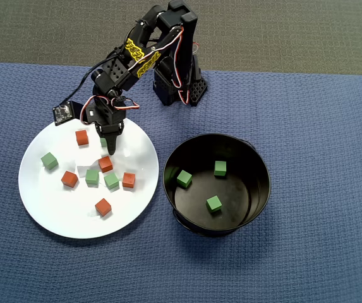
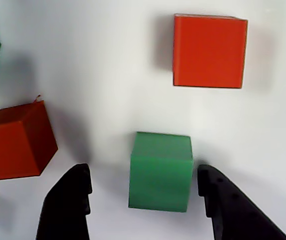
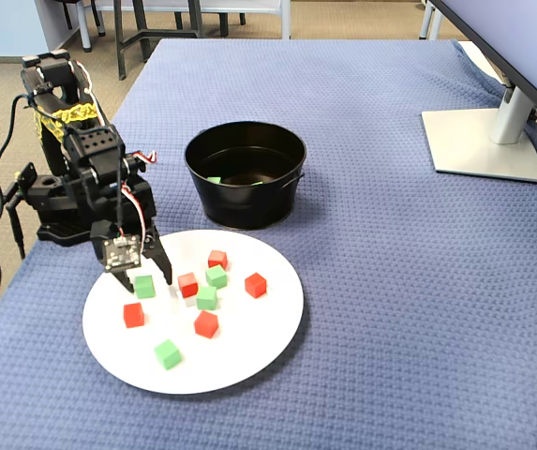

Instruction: Pick up the green cubes from the white plate and place them in the black recipient

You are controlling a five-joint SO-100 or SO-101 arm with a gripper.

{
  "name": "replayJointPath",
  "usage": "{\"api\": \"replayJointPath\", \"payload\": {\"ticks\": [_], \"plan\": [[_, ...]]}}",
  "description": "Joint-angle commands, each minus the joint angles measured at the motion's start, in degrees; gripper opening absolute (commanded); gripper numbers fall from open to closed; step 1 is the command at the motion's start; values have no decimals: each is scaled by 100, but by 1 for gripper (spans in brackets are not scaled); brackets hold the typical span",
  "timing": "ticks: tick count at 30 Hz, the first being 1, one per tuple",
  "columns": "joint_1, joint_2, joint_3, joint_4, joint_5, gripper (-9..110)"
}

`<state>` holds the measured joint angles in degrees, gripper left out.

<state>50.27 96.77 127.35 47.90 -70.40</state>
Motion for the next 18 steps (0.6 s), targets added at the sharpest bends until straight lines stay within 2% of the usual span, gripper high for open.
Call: {"api": "replayJointPath", "payload": {"ticks": [1,2,4,8,12,18], "plan": [[-105,185,35,-149,-105,20],[-105,185,35,-158,-105,19],[-105,167,9,-264,88,0],[-70,299,-62,-308,334,0],[-53,1063,-387,220,879,0],[-475,2153,-984,976,2171,0]]}}
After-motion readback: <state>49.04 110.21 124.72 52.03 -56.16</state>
